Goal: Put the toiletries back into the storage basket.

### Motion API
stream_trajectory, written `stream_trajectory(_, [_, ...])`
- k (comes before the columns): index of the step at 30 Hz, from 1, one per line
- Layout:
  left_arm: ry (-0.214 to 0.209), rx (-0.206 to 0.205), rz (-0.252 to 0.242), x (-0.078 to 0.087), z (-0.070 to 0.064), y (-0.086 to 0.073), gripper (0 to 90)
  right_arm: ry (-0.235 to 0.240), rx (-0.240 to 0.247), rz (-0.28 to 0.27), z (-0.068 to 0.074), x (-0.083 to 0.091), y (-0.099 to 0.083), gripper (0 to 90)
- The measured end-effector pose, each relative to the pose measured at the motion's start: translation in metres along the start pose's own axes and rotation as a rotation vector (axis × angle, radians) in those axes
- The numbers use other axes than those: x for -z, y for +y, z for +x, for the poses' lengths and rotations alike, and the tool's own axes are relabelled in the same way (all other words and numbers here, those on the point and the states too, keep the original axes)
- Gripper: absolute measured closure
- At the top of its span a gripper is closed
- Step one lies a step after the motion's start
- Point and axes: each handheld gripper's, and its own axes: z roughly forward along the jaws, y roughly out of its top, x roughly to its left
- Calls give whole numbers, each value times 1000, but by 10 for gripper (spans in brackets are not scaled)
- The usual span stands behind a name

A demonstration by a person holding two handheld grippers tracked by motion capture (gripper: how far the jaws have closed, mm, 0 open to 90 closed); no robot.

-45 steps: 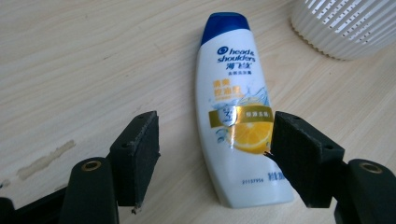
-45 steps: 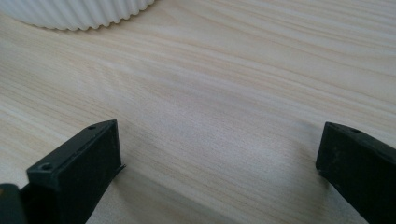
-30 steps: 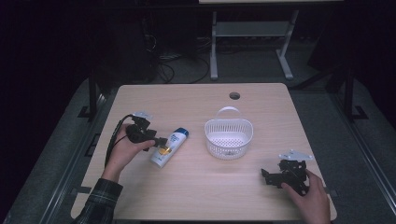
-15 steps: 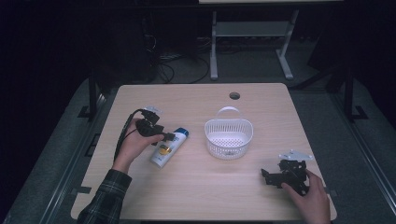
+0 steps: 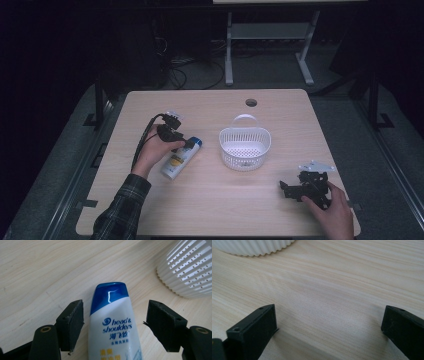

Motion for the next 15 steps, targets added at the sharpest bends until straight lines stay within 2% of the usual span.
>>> stream_trajectory(8, [23,-12,35,-12,-2,8,283,0,0,0,0,0,0,0])
stream_trajectory(12, [40,-15,69,-17,-2,10,278,0,0,0,0,0,0,0])
stream_trajectory(15, [37,-20,86,-21,-2,10,277,0,0,0,0,0,0,0])
